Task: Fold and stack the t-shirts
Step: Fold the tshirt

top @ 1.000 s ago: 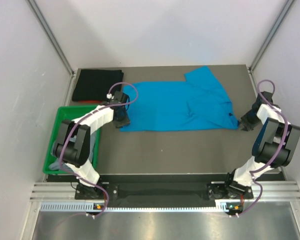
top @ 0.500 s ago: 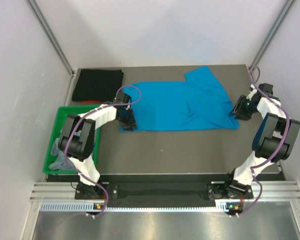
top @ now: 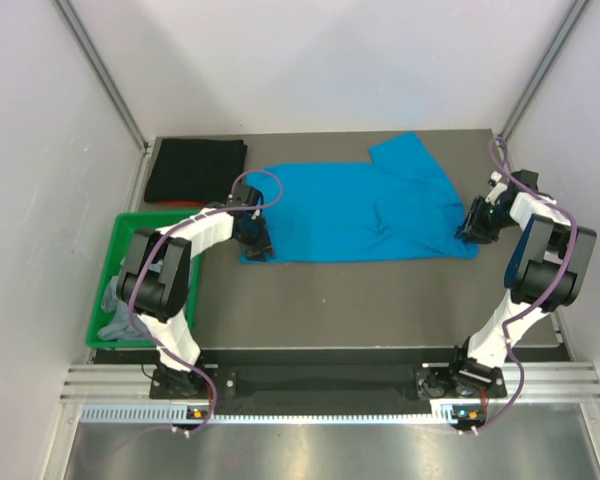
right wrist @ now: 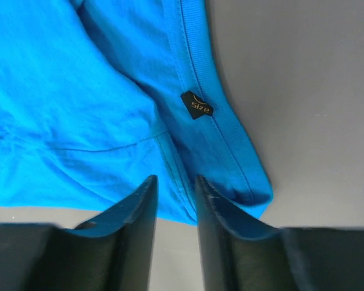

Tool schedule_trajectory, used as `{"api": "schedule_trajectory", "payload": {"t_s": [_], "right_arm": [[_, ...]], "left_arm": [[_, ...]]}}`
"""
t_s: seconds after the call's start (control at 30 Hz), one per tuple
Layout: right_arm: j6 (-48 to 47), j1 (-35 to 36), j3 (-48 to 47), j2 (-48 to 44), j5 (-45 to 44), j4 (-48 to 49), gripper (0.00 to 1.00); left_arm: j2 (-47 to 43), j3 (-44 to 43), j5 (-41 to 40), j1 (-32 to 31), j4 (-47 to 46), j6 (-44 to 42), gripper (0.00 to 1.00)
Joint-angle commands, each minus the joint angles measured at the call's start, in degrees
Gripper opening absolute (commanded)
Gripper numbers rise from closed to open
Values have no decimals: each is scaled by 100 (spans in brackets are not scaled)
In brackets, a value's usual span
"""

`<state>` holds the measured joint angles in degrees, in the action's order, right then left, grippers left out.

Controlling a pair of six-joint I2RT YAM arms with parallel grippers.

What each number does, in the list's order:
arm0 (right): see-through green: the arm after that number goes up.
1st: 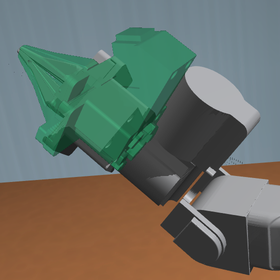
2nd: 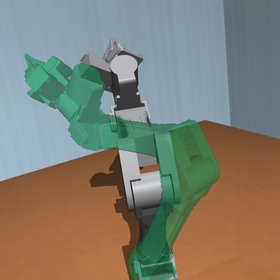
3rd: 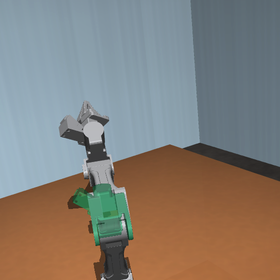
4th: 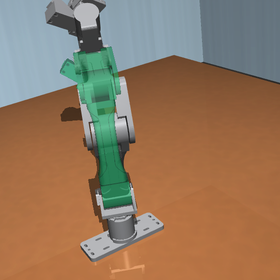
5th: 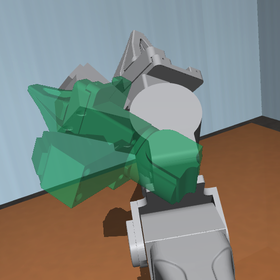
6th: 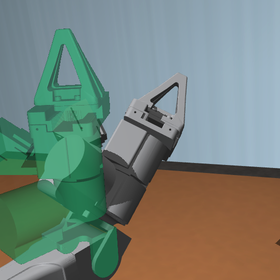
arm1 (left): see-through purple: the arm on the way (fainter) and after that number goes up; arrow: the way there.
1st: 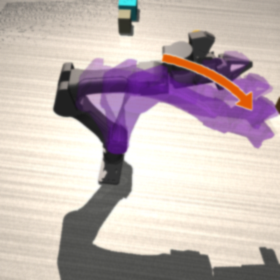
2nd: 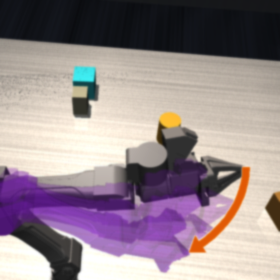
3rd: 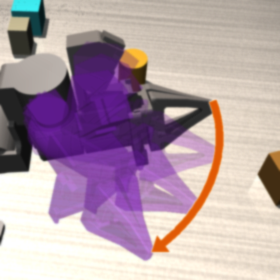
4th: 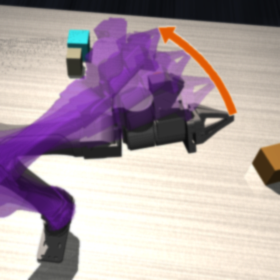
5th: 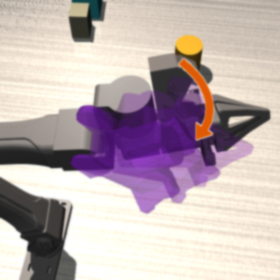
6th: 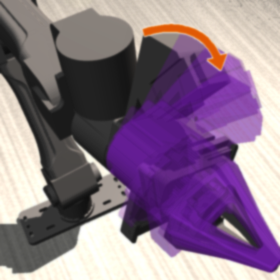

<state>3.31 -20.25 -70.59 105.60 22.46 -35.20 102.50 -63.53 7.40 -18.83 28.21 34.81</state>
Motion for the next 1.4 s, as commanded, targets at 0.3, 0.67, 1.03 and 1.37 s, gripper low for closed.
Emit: {"api": "schedule_trajectory", "payload": {"t_s": [0.3, 0.67, 1.03, 1.37], "right_arm": [[-85, 109, -324, 48, -154, 329, 0], [28, 127, -386, -110, -442, 383, 3], [-217, 153, 158, -435, -268, 206, 38], [-287, 329, 159, -171, -348, 206, 18]], "left_arm": [[-89, 16, -546, 20, 88, -62, 36], [-54, 51, -652, 20, 124, -53, 36], [33, -28, -915, 20, 141, 17, 35], [121, -274, -1258, 28, 396, -35, 35]]}}
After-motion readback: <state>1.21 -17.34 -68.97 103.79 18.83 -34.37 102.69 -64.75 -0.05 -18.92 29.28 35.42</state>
